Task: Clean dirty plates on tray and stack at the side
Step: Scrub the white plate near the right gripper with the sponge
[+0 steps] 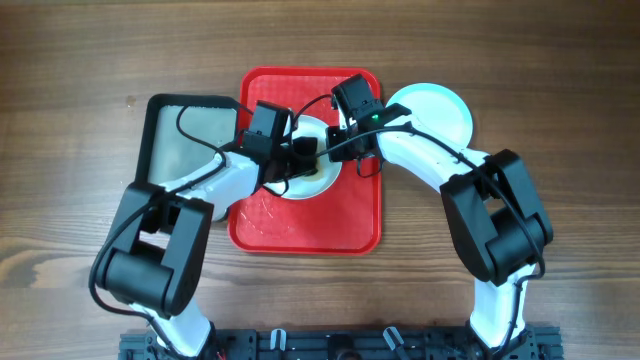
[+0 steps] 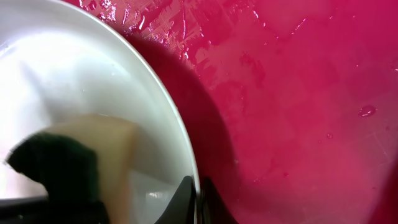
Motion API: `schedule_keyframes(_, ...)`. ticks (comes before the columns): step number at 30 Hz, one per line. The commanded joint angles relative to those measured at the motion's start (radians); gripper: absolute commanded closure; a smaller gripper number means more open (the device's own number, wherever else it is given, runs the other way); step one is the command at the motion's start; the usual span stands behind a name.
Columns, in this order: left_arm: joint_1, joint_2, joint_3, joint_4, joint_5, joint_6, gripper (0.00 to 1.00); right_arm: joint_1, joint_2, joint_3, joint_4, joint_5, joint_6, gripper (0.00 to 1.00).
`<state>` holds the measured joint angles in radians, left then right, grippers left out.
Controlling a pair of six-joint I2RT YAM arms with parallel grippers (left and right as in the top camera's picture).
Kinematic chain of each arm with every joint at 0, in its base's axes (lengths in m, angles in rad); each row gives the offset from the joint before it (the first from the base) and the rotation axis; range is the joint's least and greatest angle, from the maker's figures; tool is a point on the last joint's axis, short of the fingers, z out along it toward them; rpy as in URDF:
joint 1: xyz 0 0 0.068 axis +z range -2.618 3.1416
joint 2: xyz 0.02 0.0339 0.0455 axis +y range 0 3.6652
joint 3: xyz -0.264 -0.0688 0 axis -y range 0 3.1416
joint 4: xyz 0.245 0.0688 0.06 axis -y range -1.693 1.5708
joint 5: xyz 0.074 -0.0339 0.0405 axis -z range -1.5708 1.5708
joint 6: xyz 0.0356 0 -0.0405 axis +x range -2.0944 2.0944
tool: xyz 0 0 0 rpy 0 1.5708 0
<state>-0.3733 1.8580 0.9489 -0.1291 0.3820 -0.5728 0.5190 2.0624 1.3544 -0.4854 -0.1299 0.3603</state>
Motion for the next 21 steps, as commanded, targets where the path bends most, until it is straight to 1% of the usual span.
schedule_keyframes(1,0.017,-0.003,-0.012,0.002,0.124,-0.011,0.96,0.012,0.000,-0.006,-0.006,0.000,-0.020,0.96)
schedule_keyframes(13,0.123,-0.278,-0.012,-0.079,0.106,-0.007,0.96,0.012,0.000,-0.006,-0.006,0.000,-0.020,0.96)
schedule_keyframes(18,0.122,-0.288,-0.013,-0.124,0.005,-0.008,0.96,0.012,0.000,-0.006,-0.006,0.000,-0.020,0.96)
schedule_keyframes(21,0.118,-0.260,-0.016,-0.126,0.006,-0.008,0.96,0.012,0.000,-0.006,-0.006,0.000,-0.020,0.96)
